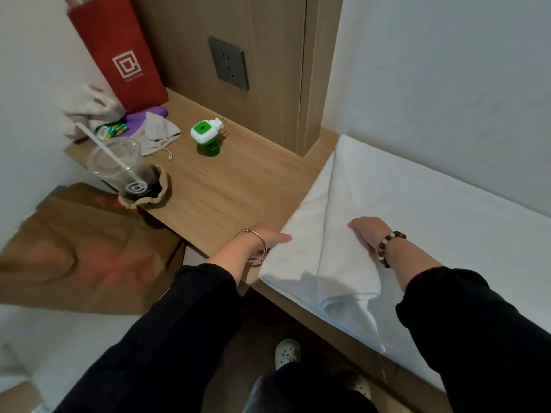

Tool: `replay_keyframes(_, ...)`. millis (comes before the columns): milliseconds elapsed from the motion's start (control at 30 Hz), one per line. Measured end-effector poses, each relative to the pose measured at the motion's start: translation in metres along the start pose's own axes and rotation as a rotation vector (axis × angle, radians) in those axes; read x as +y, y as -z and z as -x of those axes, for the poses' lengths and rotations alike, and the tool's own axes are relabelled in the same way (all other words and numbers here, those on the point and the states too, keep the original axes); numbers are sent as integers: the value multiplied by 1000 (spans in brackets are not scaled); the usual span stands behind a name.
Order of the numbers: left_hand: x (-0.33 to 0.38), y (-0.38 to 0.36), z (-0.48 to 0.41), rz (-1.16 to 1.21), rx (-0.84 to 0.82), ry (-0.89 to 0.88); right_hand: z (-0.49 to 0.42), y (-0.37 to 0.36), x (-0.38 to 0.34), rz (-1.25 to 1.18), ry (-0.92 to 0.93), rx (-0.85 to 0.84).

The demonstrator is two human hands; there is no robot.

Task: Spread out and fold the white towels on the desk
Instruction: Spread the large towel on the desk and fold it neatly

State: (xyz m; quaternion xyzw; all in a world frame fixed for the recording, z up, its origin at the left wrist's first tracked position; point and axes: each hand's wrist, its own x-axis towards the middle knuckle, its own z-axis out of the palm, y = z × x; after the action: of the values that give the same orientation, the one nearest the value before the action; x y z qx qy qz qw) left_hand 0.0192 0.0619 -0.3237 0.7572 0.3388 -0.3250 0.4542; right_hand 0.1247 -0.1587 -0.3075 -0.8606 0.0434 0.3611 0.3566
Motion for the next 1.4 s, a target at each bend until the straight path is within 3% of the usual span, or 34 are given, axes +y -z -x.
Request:
replay_keyframes(133, -19, -11, 7, 248, 51, -89, 3, 2, 1, 12, 11, 1)
replay_keyframes(233, -32, -17, 12, 240, 80, -111, 5, 2, 0, 17, 7, -7)
replay_keyframes(300, -34, -15, 17, 167, 79, -124, 7, 1, -2, 38, 0, -9)
replay_keyframes(433, -19, -2, 28, -404, 72, -102, 12, 4, -16, 106, -88, -27)
replay_keyframes(500, -4, 2, 29, -540, 55, -63, 13, 6, -26, 183, -63, -21)
replay_keyframes(633, 37, 1, 12, -384, 239, -169, 2, 13, -44, 195, 132, 100)
replay_keyframes(833, 104, -14, -48, -235, 396, -232, -26, 20, -31, 117, 134, 13)
replay_keyframes(1067, 122, -14, -77, -654, 471, -333, -39, 28, -17, -110, 117, -42)
replay_keyframes(1200, 114, -23, -66, -647, 617, -399, -40, 24, -17, -58, 143, -25)
replay_keyframes(1267, 106, -26, -58, -714, 693, -530, -40, 22, -17, -33, 162, -8)
replay_keyframes(1333, 93, -24, -51, -714, 592, -649, -39, 22, -18, -63, 147, -21)
replay_keyframes(1400, 73, -15, -41, -720, 419, -647, -34, 25, -23, -55, 132, -44)
